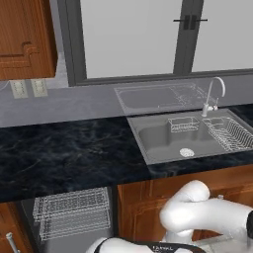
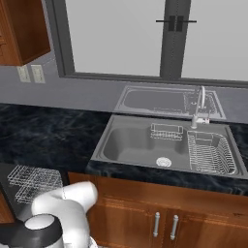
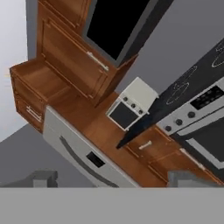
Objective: Open the dishwasher door and pull out the top rack.
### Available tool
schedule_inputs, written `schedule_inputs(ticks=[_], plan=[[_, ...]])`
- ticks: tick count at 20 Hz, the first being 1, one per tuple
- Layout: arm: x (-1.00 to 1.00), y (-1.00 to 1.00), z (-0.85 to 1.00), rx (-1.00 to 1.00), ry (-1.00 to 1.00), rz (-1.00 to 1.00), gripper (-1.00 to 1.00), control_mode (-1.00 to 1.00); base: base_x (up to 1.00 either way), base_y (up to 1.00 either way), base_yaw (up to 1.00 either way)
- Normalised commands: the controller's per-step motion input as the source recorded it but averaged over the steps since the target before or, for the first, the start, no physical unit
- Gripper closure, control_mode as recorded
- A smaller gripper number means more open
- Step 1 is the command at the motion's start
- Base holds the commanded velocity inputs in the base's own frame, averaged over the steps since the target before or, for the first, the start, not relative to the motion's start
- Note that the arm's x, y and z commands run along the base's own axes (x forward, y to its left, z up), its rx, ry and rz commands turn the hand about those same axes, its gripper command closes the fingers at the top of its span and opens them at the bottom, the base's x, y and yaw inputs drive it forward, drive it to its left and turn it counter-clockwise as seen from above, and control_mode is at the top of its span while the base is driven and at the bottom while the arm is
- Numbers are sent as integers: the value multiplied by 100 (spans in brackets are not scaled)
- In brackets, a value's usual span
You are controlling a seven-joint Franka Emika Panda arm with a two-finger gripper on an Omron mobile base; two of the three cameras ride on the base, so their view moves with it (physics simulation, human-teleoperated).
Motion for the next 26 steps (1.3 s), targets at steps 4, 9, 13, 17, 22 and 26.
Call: schedule_inputs(ticks=[4,9,13,17,22,26], plan=[[-19,-62,100,10,53,-1,-100,-100,0,0,0],[2,-63,100,7,45,0,-100,-100,0,0,0],[13,-58,100,5,40,0,-100,-100,0,0,0],[57,-63,39,-1,29,0,-100,-100,0,0,0],[100,-39,-13,-23,15,0,-100,-100,0,0,0],[85,-8,-19,-45,5,0,-100,-100,0,0,0]])
